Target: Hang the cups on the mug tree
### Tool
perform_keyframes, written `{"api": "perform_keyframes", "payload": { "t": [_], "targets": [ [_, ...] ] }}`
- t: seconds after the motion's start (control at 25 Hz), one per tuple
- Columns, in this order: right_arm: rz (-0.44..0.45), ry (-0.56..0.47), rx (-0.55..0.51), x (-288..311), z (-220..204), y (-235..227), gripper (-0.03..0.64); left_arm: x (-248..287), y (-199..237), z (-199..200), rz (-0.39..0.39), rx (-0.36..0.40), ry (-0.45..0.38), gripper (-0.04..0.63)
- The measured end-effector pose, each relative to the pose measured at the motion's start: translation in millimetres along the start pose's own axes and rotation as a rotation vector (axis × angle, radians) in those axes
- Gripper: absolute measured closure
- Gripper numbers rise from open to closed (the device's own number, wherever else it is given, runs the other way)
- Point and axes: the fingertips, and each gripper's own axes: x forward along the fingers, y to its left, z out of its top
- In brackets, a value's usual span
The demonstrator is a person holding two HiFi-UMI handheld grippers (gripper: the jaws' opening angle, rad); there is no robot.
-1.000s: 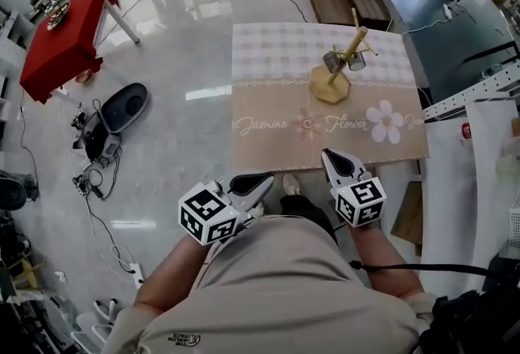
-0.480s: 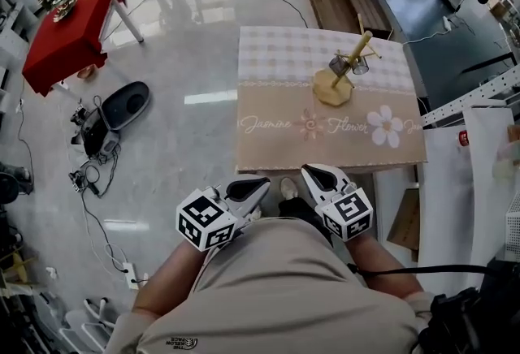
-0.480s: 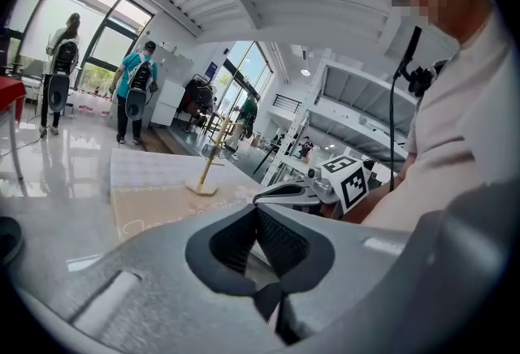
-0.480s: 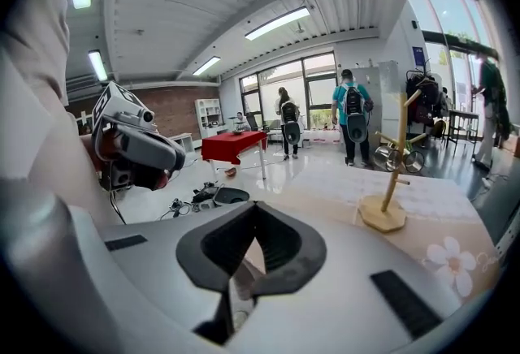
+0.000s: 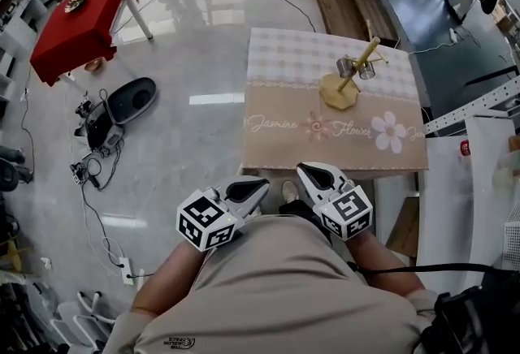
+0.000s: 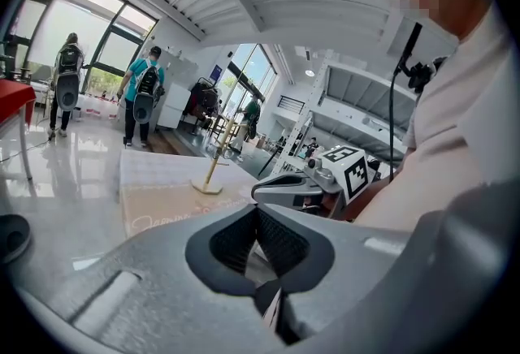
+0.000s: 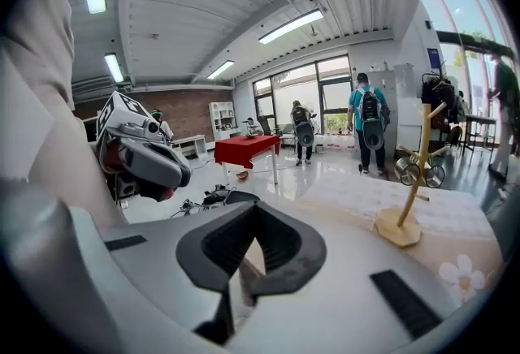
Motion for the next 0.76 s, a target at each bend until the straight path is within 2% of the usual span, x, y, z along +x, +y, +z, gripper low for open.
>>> {"api": "perform_keyframes", "payload": {
  "t": [0.76],
  "targets": [
    [-0.015,0.007,0.011,-1,-12,8,0.603,1,0,-10,-0.025,0.005,0.014,0.588]
  ]
}}
